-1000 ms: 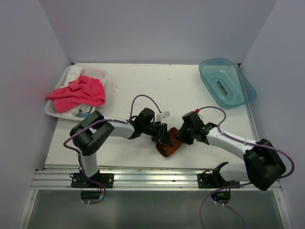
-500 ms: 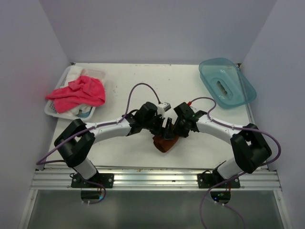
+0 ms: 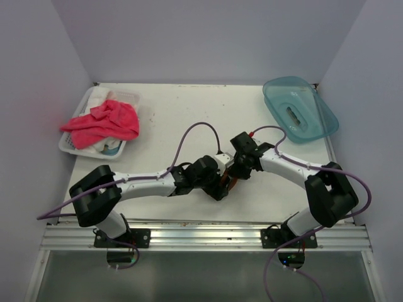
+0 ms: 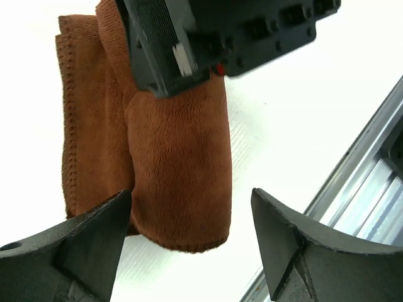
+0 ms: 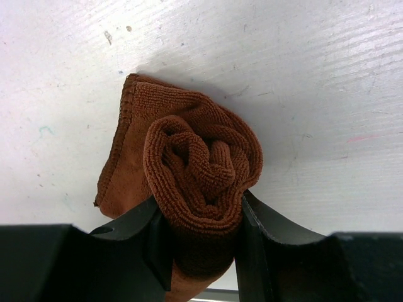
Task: Roll the towels
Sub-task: Roll the towel
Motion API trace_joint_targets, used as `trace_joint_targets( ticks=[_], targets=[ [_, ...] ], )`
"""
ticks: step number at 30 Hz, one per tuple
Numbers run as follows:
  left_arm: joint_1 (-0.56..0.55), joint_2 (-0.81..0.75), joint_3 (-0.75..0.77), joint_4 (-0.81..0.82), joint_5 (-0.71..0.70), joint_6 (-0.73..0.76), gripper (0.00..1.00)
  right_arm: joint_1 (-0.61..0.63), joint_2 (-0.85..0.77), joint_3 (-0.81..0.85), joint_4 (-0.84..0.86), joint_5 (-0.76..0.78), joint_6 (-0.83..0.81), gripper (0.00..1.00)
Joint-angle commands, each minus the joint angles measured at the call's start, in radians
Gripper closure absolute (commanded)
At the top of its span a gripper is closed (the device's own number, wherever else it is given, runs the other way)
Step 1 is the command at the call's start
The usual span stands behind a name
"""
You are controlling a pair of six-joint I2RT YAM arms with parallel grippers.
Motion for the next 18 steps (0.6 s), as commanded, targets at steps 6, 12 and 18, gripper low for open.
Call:
trace_joint_targets(
  ticks=[6,12,18],
  targets=[
    [-0.033,-0.058,-0.048,0.161,-0.156,0.048,0.24,-0.065,0.019,0.048,-0.034,-0.027,-0.014,0.84],
    [-0.052,-0.017,-0.028,0.187,-0.179,0.073,0.27,-0.089,0.037,0.091,-0.059,-0.033,-0.032,0.84],
    [-0.069,0.006,-0.009,0.207,-0.196,0.083,0.27,-0.1,0.058,0.113,-0.062,-0.05,-0.034,0.84]
  ],
)
